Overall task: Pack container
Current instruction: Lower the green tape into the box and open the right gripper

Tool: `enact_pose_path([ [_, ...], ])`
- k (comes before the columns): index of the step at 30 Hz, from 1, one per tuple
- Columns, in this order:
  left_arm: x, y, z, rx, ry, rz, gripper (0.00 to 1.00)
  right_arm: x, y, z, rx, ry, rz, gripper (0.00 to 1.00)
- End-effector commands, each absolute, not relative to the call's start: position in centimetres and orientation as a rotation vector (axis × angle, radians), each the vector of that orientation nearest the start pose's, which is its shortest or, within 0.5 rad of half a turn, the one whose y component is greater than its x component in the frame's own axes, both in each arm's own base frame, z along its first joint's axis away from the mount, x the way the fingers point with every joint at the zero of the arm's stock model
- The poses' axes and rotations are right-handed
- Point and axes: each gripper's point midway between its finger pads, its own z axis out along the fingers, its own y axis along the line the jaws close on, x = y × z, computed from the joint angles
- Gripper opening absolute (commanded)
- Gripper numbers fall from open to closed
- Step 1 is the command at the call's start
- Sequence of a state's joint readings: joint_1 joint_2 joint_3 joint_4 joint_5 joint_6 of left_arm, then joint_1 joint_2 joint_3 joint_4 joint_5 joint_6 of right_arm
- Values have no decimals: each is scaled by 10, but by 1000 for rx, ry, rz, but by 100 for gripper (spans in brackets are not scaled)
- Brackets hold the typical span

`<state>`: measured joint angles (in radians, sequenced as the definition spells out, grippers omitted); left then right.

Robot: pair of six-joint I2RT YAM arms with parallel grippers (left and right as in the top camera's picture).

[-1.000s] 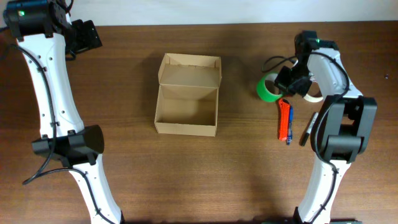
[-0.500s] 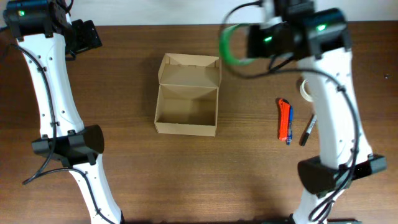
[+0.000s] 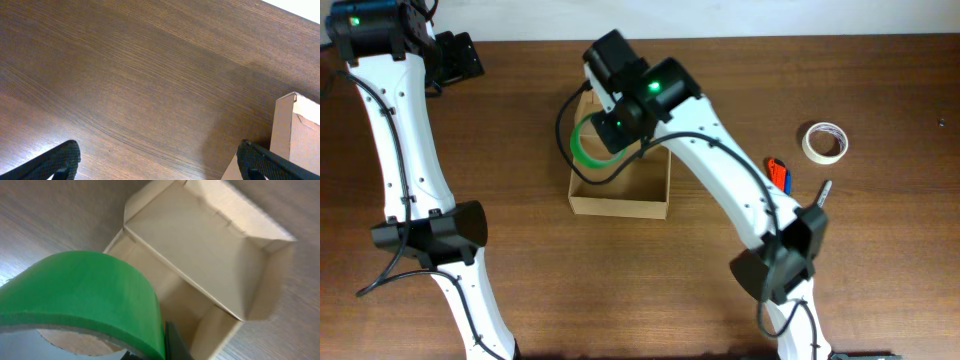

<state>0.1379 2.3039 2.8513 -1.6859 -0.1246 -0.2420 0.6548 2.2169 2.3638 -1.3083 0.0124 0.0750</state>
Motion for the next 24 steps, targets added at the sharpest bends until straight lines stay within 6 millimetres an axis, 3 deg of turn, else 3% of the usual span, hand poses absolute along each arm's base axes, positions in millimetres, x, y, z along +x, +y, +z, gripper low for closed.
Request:
enact_pose_path([
  [1,468,89,266,-536,2650,152,100,413,304,162,-811,2685,115,4],
  [9,468,89,266,-536,2650,152,100,411,301,120,-869,2775,61,4],
  [24,468,89,266,-536,2650,152,100,410,307,78,-893,2847,81,4],
])
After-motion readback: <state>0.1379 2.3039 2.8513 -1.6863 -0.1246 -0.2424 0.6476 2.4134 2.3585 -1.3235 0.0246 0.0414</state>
